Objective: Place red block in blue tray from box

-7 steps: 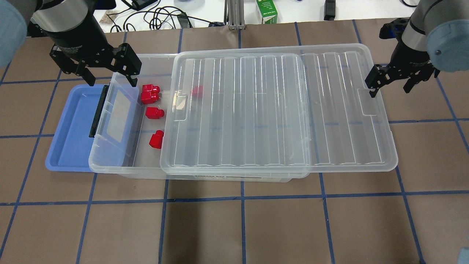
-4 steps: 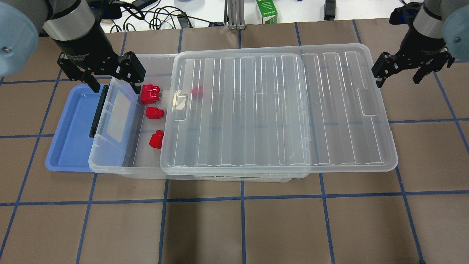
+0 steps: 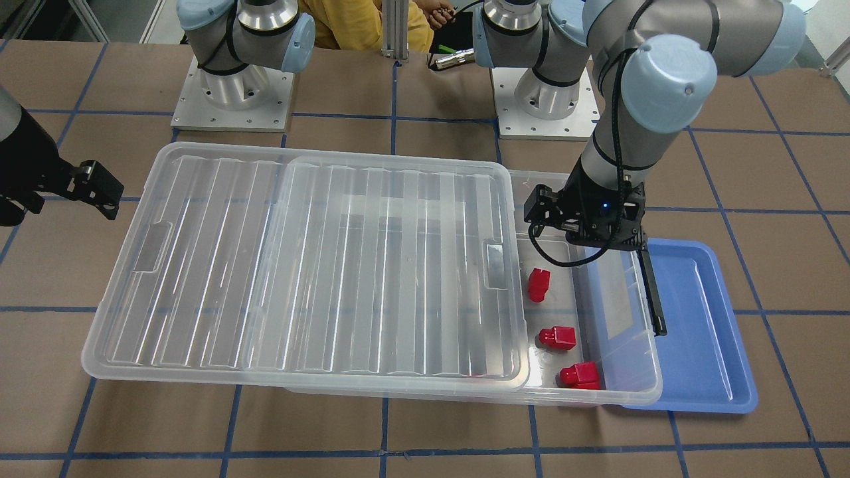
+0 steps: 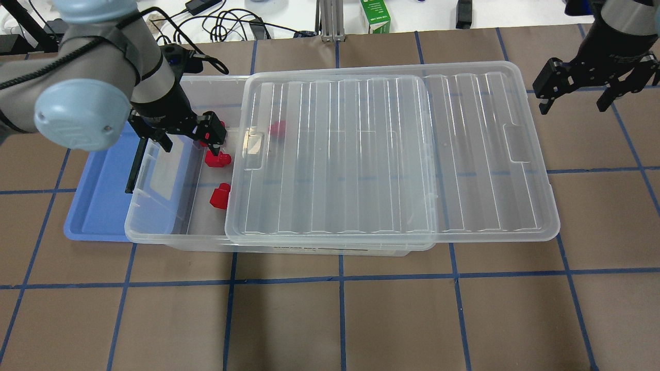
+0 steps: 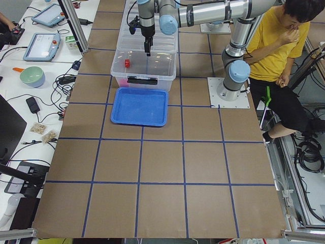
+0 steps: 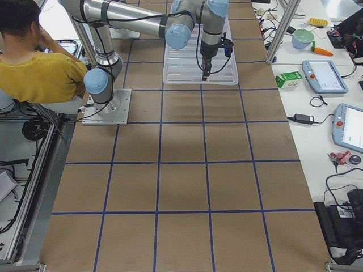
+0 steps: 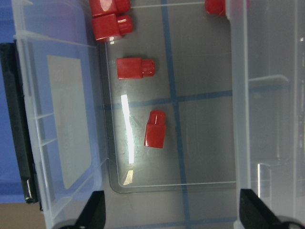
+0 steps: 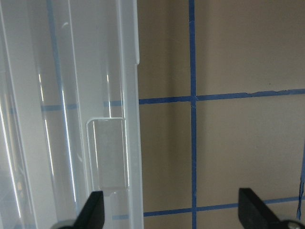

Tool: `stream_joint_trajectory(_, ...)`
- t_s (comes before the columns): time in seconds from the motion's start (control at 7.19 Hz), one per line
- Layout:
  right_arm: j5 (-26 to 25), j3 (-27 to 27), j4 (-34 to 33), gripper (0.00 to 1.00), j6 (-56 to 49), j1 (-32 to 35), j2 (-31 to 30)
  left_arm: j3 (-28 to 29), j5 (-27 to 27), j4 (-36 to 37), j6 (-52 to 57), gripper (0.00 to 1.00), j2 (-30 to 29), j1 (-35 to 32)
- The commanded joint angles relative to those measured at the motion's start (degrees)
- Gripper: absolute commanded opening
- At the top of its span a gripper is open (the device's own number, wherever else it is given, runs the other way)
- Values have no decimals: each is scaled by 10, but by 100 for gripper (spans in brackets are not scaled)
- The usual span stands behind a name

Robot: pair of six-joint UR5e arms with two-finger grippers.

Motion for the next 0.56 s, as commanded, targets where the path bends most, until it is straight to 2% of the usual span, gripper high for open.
stream_joint_trajectory(0.0,0,2,26,100,1,0,-7,-57,-3,57,8,100,-11,15)
stream_joint_trajectory(0.42,0,-4,36,100,-2,-4,-10,-89,-2,123,7,100,-38,16)
